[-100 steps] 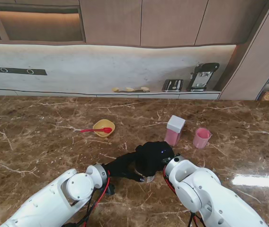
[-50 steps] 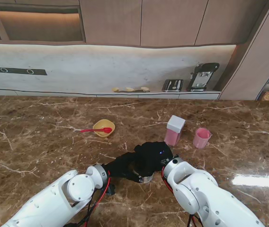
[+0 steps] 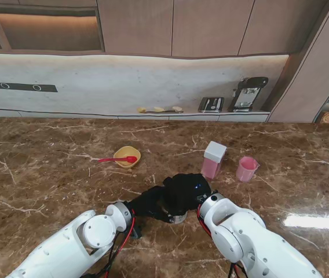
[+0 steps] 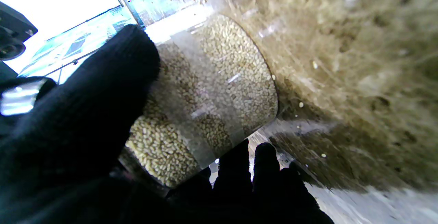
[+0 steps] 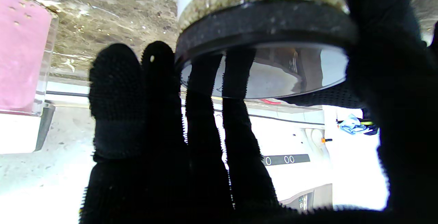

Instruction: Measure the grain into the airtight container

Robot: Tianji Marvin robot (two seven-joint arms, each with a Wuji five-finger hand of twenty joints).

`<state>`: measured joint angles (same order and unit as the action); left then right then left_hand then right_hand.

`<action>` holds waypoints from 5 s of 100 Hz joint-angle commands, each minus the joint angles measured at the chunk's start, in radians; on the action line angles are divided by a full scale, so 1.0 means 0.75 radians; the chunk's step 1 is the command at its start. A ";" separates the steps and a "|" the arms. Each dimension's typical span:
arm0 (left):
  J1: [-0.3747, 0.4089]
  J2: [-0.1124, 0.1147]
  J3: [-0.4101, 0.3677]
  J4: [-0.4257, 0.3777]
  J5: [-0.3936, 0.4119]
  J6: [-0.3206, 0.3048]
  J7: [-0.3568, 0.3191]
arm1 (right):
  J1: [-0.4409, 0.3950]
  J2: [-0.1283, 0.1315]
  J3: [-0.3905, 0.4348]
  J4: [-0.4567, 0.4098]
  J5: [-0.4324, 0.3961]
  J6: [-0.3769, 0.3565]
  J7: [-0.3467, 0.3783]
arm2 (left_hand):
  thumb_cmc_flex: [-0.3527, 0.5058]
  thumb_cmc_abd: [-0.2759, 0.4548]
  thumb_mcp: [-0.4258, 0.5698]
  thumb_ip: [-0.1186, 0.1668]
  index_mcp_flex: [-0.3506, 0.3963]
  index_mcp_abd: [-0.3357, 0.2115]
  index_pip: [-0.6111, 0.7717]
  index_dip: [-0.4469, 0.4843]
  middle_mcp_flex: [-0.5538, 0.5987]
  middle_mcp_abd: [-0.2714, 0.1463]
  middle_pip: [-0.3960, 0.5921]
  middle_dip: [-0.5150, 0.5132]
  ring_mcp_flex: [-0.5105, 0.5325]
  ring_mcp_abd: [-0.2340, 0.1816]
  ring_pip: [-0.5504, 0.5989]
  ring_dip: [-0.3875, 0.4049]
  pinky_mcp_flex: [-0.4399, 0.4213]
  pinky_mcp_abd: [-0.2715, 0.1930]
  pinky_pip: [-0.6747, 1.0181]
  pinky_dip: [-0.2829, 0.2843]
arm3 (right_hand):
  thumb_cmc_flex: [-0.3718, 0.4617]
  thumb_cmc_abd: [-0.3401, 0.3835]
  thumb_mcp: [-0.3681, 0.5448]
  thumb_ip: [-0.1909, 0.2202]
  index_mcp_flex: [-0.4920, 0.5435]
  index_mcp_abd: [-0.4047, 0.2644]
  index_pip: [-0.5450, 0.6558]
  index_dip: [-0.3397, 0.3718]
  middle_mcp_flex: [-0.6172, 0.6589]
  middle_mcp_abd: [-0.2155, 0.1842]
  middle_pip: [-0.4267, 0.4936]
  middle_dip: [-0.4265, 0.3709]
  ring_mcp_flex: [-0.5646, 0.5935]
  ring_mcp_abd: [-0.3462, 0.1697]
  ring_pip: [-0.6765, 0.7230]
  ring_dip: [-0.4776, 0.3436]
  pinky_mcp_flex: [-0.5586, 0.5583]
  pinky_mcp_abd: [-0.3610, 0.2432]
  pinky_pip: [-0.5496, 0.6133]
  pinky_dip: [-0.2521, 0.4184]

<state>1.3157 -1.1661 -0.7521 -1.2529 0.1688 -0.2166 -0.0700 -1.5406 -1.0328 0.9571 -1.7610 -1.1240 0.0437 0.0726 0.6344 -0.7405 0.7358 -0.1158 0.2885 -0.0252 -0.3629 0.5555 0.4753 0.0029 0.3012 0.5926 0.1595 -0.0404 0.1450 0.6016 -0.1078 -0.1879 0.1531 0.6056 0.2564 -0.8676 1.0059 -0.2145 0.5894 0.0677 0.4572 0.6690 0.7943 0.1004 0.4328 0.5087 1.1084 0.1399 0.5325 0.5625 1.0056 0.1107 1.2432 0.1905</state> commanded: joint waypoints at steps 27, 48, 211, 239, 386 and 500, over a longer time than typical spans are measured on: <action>0.041 -0.003 0.008 0.034 0.021 0.009 -0.012 | -0.047 0.002 0.015 -0.024 -0.128 -0.048 0.005 | 0.121 0.160 0.215 0.012 0.092 -0.148 1.299 0.019 0.136 -0.110 0.191 0.091 0.108 0.203 0.194 0.076 0.053 0.347 0.161 0.050 | -0.039 0.254 -0.092 0.093 -0.078 -0.038 -0.076 -0.090 -0.061 -0.089 -0.031 -0.069 -0.036 -0.104 -0.037 -0.030 -0.085 -0.126 -0.016 -0.032; 0.043 -0.007 0.004 0.046 0.014 0.002 -0.006 | -0.054 0.007 0.023 -0.047 -0.210 -0.048 0.004 | 0.121 0.159 0.214 0.012 0.097 -0.150 1.304 0.022 0.114 -0.105 0.179 0.082 0.106 0.204 0.187 0.072 0.051 0.353 0.164 0.046 | -0.017 0.390 -0.298 0.132 -0.133 -0.048 -0.127 -0.114 -0.143 -0.112 -0.086 -0.095 -0.206 -0.097 -0.127 -0.084 -0.262 -0.080 -0.165 0.016; 0.041 -0.069 0.004 0.167 -0.165 -0.089 0.047 | -0.006 0.013 0.000 -0.059 -0.110 0.012 0.239 | 0.106 0.069 0.234 0.001 -0.050 -0.132 1.191 -0.098 0.181 -0.167 0.108 -0.273 0.124 0.110 0.084 -0.084 0.053 0.349 0.209 0.025 | 0.031 0.278 -0.021 0.083 -0.020 -0.055 -0.037 0.006 0.047 -0.073 0.032 -0.017 0.112 -0.158 0.027 -0.013 0.028 -0.210 0.053 0.039; 0.040 -0.069 0.002 0.173 -0.162 -0.097 0.051 | -0.052 0.010 0.041 -0.102 -0.270 0.001 0.138 | 0.100 0.073 0.225 0.000 -0.044 -0.132 1.196 -0.093 0.177 -0.161 0.097 -0.261 0.125 0.118 0.085 -0.076 0.051 0.356 0.212 0.029 | -0.182 0.590 -0.473 0.194 -0.168 -0.074 -0.151 -0.091 -0.121 -0.114 -0.091 -0.087 -0.176 -0.093 -0.152 -0.072 -0.243 -0.096 -0.139 0.017; 0.047 -0.061 -0.018 0.161 -0.149 -0.099 0.050 | -0.030 0.030 0.089 -0.200 -0.289 -0.142 0.464 | 0.086 0.084 0.206 0.002 -0.038 -0.120 1.193 -0.084 0.174 -0.158 0.091 -0.246 0.136 0.125 0.083 -0.071 0.051 0.369 0.227 0.039 | 0.382 0.250 -0.508 0.198 -0.254 -0.085 -0.303 -0.128 -0.361 -0.119 -0.244 -0.137 -0.549 -0.067 -0.354 -0.232 -0.568 -0.016 -0.425 0.173; 0.046 -0.060 -0.018 0.160 -0.152 -0.101 0.043 | -0.016 0.031 0.099 -0.185 -0.225 -0.126 0.488 | 0.084 0.087 0.199 0.004 -0.035 -0.120 1.193 -0.078 0.163 -0.152 0.086 -0.243 0.137 0.129 0.080 -0.071 0.049 0.375 0.230 0.039 | 0.319 0.121 0.000 0.109 -0.235 -0.088 -0.297 -0.119 -0.339 -0.109 -0.224 -0.138 -0.516 -0.073 -0.327 -0.245 -0.544 -0.064 -0.437 0.060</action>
<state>1.3321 -1.2167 -0.7744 -1.1592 0.0517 -0.3060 -0.0281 -1.5617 -1.0138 1.0402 -1.9214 -1.3019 -0.0613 0.4402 0.6732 -0.7295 0.8245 -0.1382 0.2593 -0.0828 -0.3637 0.4823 0.5208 -0.0447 0.2573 0.3739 0.2365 -0.1219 0.1565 0.5345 -0.1148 -0.3185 0.2036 0.6034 0.4840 -0.7129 0.8610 -0.0915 0.4010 0.0045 0.1969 0.5816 0.5470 0.0026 0.2447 0.4139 0.6953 0.0698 0.2630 0.3899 0.5555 0.0715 0.8748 0.2689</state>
